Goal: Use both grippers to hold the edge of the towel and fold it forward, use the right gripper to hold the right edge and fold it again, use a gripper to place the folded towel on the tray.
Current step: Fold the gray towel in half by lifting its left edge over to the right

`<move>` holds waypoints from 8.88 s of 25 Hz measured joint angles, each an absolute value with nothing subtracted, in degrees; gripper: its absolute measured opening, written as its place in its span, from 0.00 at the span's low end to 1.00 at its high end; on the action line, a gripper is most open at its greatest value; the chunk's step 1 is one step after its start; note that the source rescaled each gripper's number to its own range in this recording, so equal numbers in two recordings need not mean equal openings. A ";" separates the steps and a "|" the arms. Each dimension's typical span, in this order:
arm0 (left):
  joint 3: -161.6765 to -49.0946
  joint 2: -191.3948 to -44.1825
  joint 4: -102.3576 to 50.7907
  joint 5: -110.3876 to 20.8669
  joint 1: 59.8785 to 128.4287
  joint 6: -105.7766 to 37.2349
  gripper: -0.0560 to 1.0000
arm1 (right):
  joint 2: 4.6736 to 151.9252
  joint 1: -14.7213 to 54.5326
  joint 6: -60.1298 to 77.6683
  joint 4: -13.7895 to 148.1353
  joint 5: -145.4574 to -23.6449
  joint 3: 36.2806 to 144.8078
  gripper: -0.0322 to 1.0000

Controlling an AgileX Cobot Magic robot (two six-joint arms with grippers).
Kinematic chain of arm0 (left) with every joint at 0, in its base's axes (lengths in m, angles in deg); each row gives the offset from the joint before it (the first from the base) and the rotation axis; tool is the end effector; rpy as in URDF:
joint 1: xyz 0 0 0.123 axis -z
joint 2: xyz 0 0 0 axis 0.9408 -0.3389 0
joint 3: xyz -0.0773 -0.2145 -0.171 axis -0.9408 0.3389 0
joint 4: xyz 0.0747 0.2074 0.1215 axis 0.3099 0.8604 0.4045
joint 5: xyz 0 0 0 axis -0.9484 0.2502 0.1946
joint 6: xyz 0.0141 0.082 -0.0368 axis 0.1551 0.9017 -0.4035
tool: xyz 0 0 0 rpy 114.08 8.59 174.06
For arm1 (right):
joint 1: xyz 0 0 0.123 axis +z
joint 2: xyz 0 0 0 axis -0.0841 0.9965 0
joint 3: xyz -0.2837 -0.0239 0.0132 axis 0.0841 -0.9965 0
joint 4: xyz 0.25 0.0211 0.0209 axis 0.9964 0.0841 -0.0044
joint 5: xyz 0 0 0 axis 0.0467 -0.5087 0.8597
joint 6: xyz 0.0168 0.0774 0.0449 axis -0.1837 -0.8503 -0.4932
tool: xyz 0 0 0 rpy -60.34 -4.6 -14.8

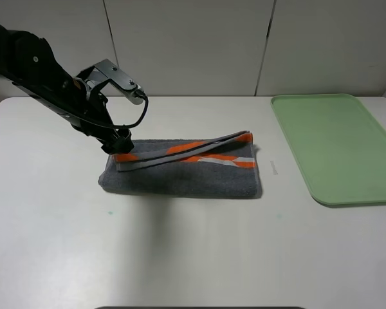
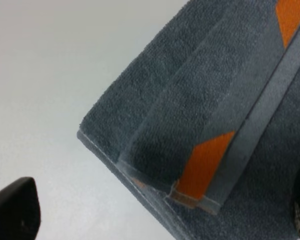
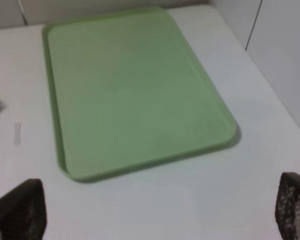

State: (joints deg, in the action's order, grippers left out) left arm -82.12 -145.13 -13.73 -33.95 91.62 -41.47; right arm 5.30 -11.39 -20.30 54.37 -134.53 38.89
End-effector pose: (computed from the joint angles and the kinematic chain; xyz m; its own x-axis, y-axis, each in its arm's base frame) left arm 0.3267 -0.1288 0.1788 -0.5200 0.6659 -0.5350 0.6561 0.7124 0.2490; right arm -0.0038 -0.0063 0.2792 -0.4186 0.1127 -0.9012 0.2073 0.9779 0.0260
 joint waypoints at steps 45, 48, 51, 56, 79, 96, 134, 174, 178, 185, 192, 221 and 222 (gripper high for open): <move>-81.94 -153.02 -9.35 -33.54 91.43 -38.17 1.00 | 5.30 -11.39 -20.12 54.84 -134.44 38.78 1.00; -81.94 -154.32 -9.35 -35.34 91.43 -37.80 1.00 | 5.30 -11.39 -20.12 54.84 -134.44 38.78 1.00; -81.94 -155.61 -9.35 -36.82 91.43 -37.41 1.00 | 5.30 -11.39 -20.12 54.90 -134.44 38.78 1.00; -82.04 -156.87 -9.35 -39.22 91.43 -36.99 1.00 | 5.30 -11.39 -20.12 54.95 -134.44 38.78 1.00; -83.25 -158.73 -9.25 -48.33 89.60 -35.45 1.00 | 5.30 -11.39 -20.12 54.95 -134.44 38.78 1.00; -90.00 -158.84 -12.29 -48.64 88.32 -41.68 1.00 | 5.30 -11.39 -20.12 54.95 -134.44 38.78 1.00; -90.57 -157.43 -18.27 -26.58 90.36 -76.17 0.99 | 5.30 -11.39 -20.11 54.99 -134.44 38.78 1.00; -91.26 -163.49 -16.30 -25.87 90.36 -85.98 0.45 | 5.30 -11.39 -20.11 54.99 -134.44 38.78 1.00; -91.26 -163.53 -16.25 -25.88 90.36 -86.00 0.29 | 5.30 -11.39 -20.11 54.99 -134.44 38.78 1.00; -91.26 -163.53 -16.30 -25.88 90.36 -86.00 0.12 | 5.30 -11.39 -20.06 54.99 -134.44 38.78 1.00; -93.18 -163.23 -15.56 -21.20 90.36 -86.00 0.12 | 5.30 -11.39 -20.06 54.99 -134.44 38.78 1.00; -95.91 -146.91 -3.87 3.93 90.36 -82.78 0.12 | 5.30 -11.39 -20.06 55.01 -134.44 38.78 1.00; -95.91 -146.54 -3.07 4.82 90.36 -82.71 0.12 | 5.30 -11.39 -20.06 55.01 -134.44 38.78 1.00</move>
State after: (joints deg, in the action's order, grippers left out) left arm -95.91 -146.54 -3.07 4.82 90.36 -82.71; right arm 5.30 -11.39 -20.06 55.01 -134.44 38.78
